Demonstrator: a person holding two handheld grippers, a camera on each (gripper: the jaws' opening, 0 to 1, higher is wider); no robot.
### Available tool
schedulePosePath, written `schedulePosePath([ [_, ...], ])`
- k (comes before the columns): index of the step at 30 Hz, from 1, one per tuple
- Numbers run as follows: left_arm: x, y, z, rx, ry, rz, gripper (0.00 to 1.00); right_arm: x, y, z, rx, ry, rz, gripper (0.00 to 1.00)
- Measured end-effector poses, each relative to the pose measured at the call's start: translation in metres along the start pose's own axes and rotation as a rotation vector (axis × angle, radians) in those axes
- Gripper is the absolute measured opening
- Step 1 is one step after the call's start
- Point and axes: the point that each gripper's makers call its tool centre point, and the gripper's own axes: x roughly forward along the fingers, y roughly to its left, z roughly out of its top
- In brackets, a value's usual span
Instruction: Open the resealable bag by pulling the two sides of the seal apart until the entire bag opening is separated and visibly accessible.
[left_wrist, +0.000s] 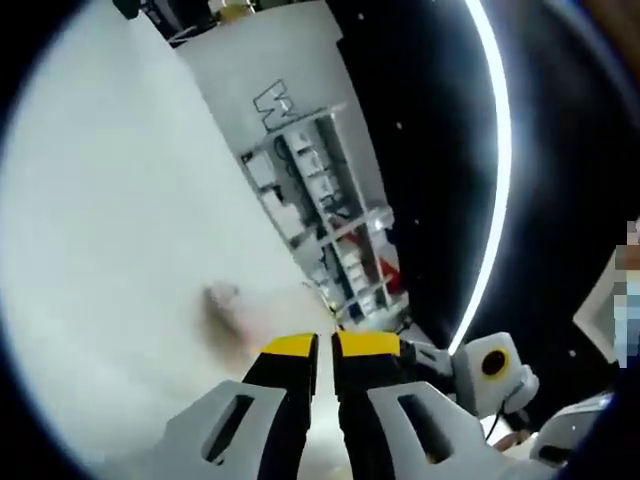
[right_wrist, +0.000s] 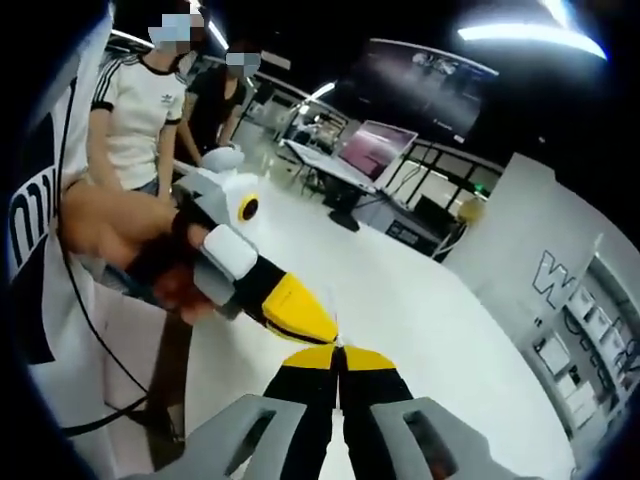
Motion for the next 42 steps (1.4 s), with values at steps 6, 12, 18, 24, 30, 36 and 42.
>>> schedulePosePath([
  [6,0.002,-0.002,-0.004,-0.003,0.018,-0.012,0.05,0.0,0.001,-0.001,0.001,0.003,0.009,0.0],
  [12,0.001,-0.002,-0.007,0.038,0.034,-0.009,0.02,0.0,0.002,-0.003,0.009,0.012,0.019,0.0],
  [18,-0.002,0.0,-0.009,0.083,0.043,-0.002,0.01,0.001,0.007,-0.006,0.047,0.026,0.072,0.0],
  [24,-0.004,0.003,-0.012,0.117,0.059,0.007,0.01,0.003,0.008,-0.01,0.085,0.057,0.158,0.0],
  [30,-0.008,0.007,-0.013,0.147,0.061,0.025,0.01,0.005,0.013,-0.013,0.162,0.084,0.269,0.0],
  [36,-0.01,0.012,-0.015,0.162,0.075,0.048,0.0,0.006,0.018,-0.016,0.168,0.123,0.29,0.0],
  [42,-0.01,0.015,-0.012,0.185,0.079,0.07,0.0,0.005,0.018,-0.013,0.123,0.096,0.221,0.0],
])
